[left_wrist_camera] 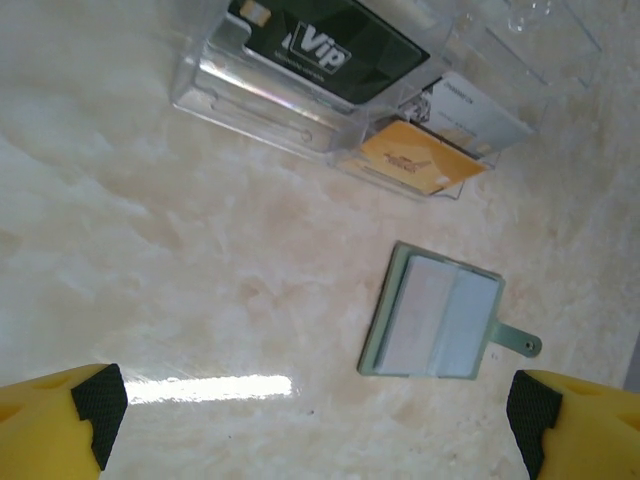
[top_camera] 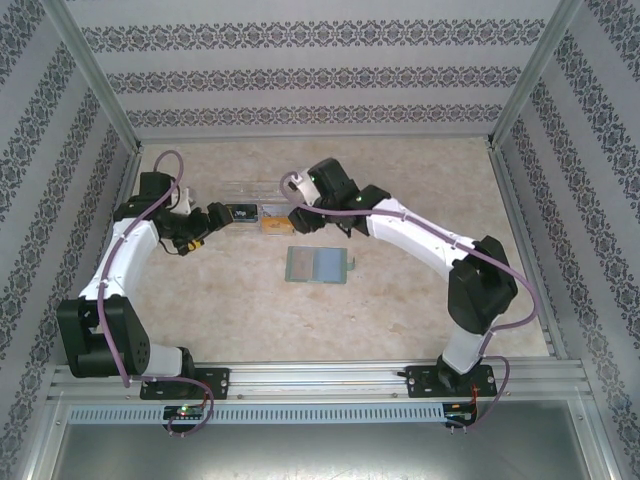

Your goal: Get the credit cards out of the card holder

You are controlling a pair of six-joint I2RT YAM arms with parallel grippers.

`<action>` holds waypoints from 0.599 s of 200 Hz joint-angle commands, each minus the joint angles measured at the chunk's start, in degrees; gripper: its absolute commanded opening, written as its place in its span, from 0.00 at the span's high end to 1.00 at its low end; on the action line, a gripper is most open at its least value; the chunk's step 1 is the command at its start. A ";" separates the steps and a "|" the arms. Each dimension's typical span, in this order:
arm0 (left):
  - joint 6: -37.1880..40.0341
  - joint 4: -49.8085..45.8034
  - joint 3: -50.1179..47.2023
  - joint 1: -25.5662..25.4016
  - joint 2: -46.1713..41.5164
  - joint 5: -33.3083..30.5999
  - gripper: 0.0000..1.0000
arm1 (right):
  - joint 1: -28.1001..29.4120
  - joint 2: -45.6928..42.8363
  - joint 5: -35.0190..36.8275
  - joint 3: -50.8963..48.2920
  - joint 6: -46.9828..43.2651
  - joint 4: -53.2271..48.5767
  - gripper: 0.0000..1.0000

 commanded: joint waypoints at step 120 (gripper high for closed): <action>-7.06 7.86 -7.13 -6.69 -2.41 3.27 0.00 | 5.30 11.67 10.03 -3.14 38.39 -8.51 0.40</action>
